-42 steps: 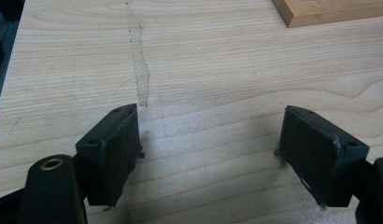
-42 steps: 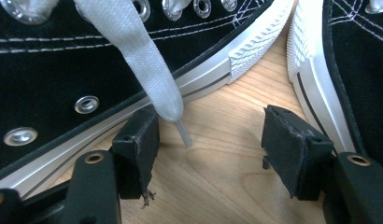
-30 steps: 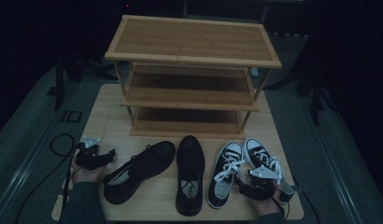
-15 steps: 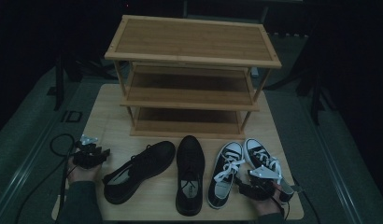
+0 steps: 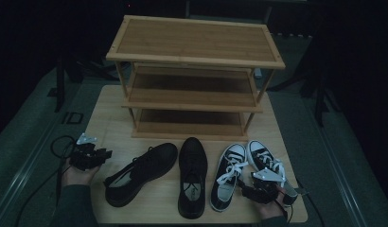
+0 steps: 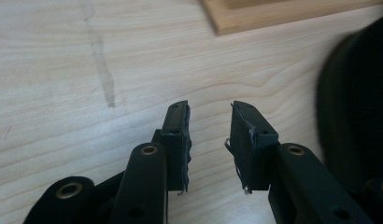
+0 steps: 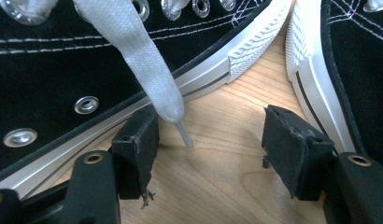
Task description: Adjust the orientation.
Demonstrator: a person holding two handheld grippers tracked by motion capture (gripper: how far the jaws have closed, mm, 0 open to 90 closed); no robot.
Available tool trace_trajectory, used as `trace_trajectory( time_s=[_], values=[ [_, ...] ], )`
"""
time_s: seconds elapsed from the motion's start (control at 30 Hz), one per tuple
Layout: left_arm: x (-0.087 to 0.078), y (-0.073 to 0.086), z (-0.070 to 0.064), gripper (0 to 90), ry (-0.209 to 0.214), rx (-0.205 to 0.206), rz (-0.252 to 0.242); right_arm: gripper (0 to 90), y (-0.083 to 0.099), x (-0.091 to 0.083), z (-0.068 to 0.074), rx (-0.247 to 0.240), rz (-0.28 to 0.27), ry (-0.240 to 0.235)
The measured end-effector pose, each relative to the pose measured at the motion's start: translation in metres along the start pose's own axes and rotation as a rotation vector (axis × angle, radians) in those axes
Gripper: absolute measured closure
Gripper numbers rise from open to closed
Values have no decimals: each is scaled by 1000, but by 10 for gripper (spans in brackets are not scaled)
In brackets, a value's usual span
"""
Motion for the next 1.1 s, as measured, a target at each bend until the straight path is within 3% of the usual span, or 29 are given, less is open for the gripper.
trace_trajectory(
  time_s=[0.37,0.5,0.7,0.97,1.1],
  values=[
    [-21,-16,-19,659,93,92,43,360,0,0,0,1,1,3],
    [-29,-20,-25,669,108,124,51,360,0,0,0,1,1,3],
    [-36,-26,-35,665,150,152,72,360,0,0,0,1,1,3],
    [-40,-34,-49,658,151,210,97,360,0,0,0,2,1,3],
    [-40,-38,-57,663,176,228,104,360,0,0,0,1,1,3]
  ],
)
Point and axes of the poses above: each handheld gripper's, and its own axes: x roughly forward along the jaws, y roughly out of its underside, z roughly to its left, the point moved 2 cm from there along x, roughly forward along the jaws, and after that the axes turned 6 degrees about y, right-handed, at the moved point
